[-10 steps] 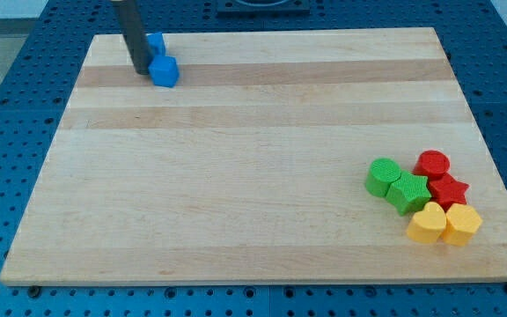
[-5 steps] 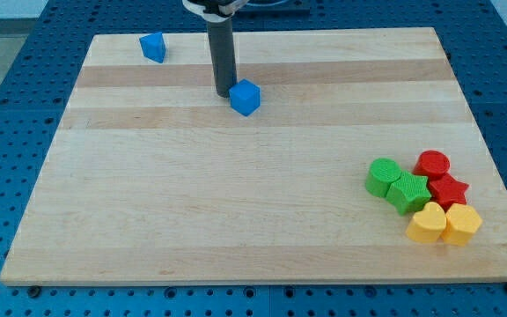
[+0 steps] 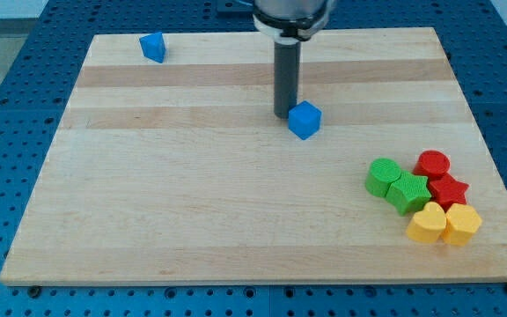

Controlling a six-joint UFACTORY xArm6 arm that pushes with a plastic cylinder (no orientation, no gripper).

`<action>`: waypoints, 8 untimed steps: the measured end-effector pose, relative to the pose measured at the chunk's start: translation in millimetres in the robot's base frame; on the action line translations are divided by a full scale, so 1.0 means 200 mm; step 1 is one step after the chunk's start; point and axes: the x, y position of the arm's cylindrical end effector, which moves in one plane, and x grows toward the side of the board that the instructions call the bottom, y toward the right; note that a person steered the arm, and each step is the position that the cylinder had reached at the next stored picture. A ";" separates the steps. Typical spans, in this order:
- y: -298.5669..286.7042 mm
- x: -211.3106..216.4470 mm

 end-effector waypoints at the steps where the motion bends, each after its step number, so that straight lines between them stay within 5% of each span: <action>1: 0.12 0.00; 3: 0.32 0.10; 8: 0.27 0.43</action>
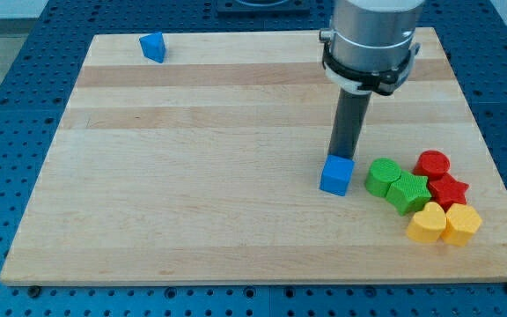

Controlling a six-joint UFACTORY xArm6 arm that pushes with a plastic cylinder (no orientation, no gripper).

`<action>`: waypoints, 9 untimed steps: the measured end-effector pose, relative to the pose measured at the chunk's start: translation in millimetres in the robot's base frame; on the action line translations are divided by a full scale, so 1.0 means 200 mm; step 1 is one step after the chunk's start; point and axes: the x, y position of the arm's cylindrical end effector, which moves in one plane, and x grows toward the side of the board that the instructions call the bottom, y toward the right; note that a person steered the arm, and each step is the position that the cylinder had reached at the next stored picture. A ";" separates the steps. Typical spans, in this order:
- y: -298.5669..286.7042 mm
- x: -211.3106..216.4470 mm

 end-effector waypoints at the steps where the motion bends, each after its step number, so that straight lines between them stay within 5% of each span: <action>1: -0.07 0.00; 9: -0.09 0.44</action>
